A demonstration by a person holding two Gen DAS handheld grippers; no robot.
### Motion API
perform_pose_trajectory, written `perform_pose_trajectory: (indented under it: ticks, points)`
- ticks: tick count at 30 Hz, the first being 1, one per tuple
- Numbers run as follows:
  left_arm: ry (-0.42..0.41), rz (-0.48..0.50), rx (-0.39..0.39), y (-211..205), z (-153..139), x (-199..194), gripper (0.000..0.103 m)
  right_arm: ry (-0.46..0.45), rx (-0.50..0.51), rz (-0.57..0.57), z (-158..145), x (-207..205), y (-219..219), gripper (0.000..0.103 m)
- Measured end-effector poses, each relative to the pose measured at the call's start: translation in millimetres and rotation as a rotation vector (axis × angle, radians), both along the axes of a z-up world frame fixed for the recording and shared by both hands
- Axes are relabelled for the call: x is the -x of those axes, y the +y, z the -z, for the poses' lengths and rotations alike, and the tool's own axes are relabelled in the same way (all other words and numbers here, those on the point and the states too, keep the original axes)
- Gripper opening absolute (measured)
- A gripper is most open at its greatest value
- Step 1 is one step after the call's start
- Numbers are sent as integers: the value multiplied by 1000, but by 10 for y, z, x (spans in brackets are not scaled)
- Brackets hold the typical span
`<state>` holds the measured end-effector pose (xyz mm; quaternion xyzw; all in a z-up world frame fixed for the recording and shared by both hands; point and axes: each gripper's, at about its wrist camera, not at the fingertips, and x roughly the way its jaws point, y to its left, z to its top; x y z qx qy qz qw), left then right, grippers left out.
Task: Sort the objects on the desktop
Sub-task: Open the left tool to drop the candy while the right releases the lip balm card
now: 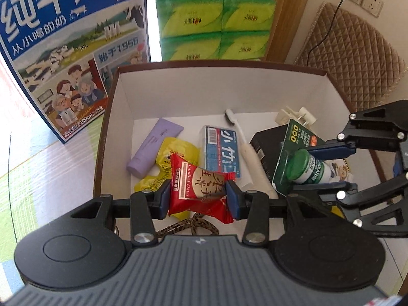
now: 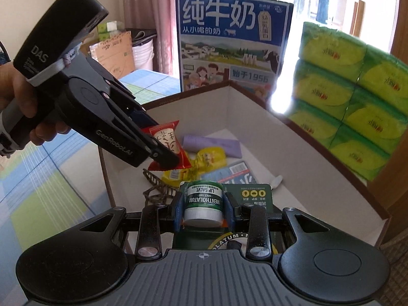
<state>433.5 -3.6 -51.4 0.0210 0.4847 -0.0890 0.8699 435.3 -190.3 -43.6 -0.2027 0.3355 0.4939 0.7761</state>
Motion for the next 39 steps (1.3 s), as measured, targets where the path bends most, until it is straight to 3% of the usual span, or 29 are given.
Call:
perform_pose_trajectory:
  ticks: [6,23,26,28,30,34,39]
  points:
    - [-10,-15,-7,10,14,-66,47,12,-1,-7,41,-37,33,30]
    - [-15,-12,-45,64,-6,17,53,47,4,-65,122,-26,153,30]
    - [-15,-18,-51,77,-10,37,60,42,-25,-51,136,-18,171,31]
    - [-20,-17,-59,82,-20,55,62,60,-53,-55,126,-15,170,36]
    - [-24,-17,-65,89,-37,75,63,37,-56,-46,110,17,173,53]
    - [-37,-19,-58,115,-85,123,68,26,-49,-23,82,55,116,65]
    - [-47,-12,-63,109,-123,204,74,33,-55,42,28,68,3,87]
